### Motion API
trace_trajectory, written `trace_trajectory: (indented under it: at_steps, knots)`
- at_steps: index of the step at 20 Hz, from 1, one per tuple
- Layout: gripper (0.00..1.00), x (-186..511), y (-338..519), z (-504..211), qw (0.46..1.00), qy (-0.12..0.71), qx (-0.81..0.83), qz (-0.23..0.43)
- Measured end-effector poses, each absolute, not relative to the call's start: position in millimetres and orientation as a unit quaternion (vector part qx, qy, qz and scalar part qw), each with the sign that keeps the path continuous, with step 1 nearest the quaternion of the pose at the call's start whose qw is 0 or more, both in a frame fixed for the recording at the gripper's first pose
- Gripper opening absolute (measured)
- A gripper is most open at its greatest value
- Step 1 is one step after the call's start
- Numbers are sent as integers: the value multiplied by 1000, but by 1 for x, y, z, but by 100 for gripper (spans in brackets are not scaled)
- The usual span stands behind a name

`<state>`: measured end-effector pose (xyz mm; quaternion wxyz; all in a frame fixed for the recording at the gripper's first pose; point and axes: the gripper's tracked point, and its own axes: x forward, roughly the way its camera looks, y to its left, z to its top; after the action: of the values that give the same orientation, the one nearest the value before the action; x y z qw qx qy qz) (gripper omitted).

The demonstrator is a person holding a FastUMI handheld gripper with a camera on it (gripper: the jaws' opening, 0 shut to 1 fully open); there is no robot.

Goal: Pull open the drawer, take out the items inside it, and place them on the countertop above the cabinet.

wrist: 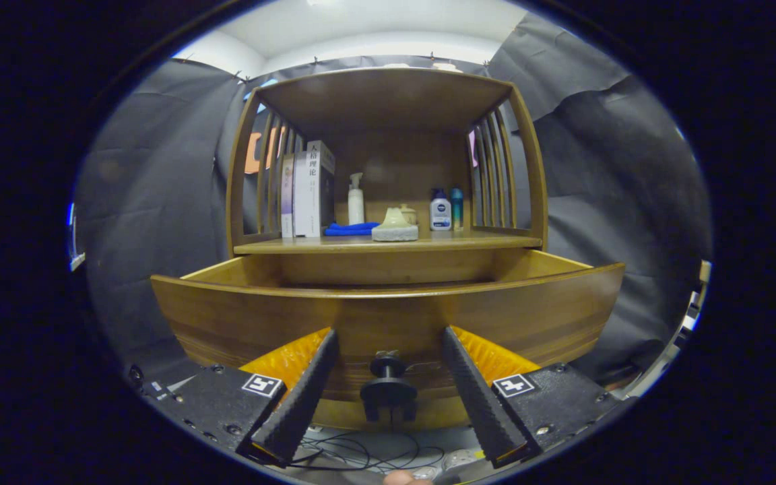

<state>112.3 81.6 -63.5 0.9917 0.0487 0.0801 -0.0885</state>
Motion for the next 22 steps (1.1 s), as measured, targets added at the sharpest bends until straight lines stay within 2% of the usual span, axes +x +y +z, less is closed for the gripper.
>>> trace_trajectory:
  at_steps: [22]
  knots:
    - [99,173,74,-58,991,83,46,-99]
